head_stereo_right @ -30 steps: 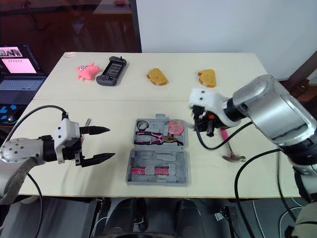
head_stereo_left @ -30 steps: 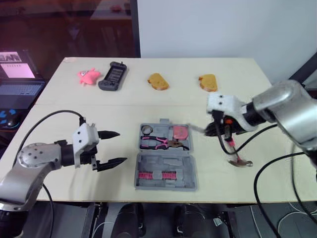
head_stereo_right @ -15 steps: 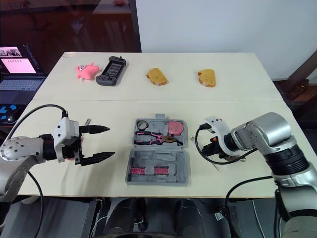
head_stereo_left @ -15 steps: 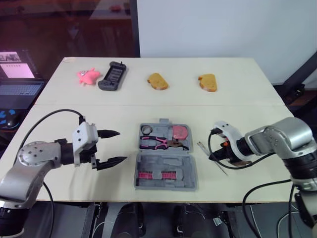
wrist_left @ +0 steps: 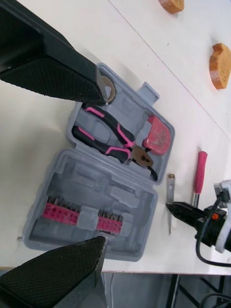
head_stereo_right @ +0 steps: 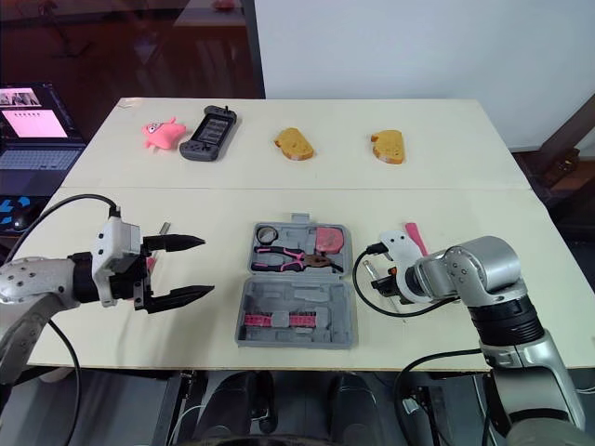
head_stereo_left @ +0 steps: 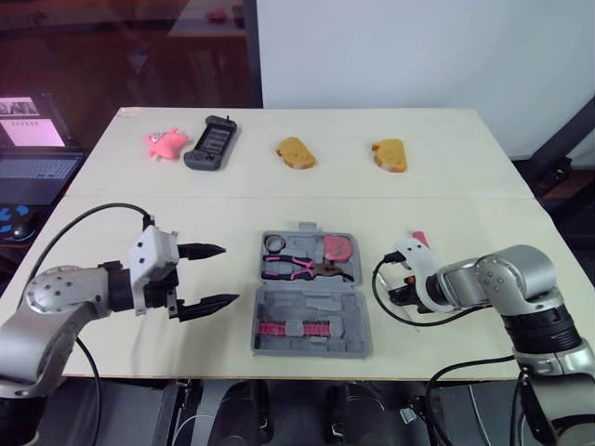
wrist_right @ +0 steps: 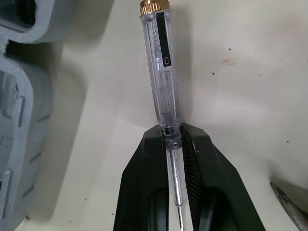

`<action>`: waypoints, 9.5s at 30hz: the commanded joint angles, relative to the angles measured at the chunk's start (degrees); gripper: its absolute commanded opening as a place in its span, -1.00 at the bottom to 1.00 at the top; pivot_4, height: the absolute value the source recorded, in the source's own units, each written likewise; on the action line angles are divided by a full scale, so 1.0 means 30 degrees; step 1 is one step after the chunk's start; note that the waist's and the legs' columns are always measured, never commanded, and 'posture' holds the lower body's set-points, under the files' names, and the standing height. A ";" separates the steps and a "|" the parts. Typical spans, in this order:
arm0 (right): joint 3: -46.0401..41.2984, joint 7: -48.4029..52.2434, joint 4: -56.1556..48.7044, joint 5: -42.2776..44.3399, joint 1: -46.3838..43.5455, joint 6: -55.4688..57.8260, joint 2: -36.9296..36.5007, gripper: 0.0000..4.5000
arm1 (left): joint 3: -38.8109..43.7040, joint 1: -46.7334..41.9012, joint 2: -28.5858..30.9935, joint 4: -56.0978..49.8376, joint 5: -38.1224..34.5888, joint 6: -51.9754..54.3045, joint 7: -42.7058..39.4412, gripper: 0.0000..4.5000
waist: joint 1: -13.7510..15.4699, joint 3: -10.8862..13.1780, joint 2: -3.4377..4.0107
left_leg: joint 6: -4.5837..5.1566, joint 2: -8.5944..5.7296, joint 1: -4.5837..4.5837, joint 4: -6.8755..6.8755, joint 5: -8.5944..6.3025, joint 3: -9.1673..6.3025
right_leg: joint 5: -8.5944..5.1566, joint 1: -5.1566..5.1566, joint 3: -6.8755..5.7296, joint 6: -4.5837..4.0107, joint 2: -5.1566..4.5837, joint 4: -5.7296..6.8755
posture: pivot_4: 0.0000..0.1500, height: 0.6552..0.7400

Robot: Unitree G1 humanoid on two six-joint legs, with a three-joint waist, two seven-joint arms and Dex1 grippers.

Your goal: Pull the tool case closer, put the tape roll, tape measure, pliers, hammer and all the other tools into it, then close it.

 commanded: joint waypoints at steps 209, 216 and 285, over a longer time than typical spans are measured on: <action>0.9450 1.5854 0.3511 -1.5327 -0.1697 -2.2281 0.5192 -0.99 | 0.0783 0.7638 -0.2356 0.0489 0.2203 -0.5424 0.0889 1.00 | -0.0523 -0.0030 -0.0056 | 0.0044 0.0030 -0.0038 -0.0034 -0.0037 0.0042 | 0.0009 -0.0103 -0.0020 -0.0025 -0.0020 0.0005 | 1.00 0.50; 0.9514 1.6031 0.4208 -1.5584 -0.1068 -2.2232 0.5327 -0.99 | 0.0754 0.7520 -0.2374 0.0530 0.2209 -0.5393 0.0888 1.00 | -0.0516 -0.0030 -0.0057 | 0.0048 0.0030 -0.0016 -0.0034 -0.0039 0.0039 | 0.0009 -0.0082 -0.0020 -0.0025 -0.0020 0.0005 | 1.00 0.50; -0.7953 2.0346 -0.1681 -0.3693 0.9033 -2.1324 -0.5890 0.97 | 1.0018 0.6852 -0.0528 0.7524 -0.2113 -0.2869 -0.1688 1.00 | -0.0083 -0.0030 -0.0049 | 0.0088 0.0069 0.0038 -0.0032 -0.0070 0.0025 | 0.0002 -0.0017 -0.0017 -0.0033 -0.0088 -0.0033 | 1.00 0.50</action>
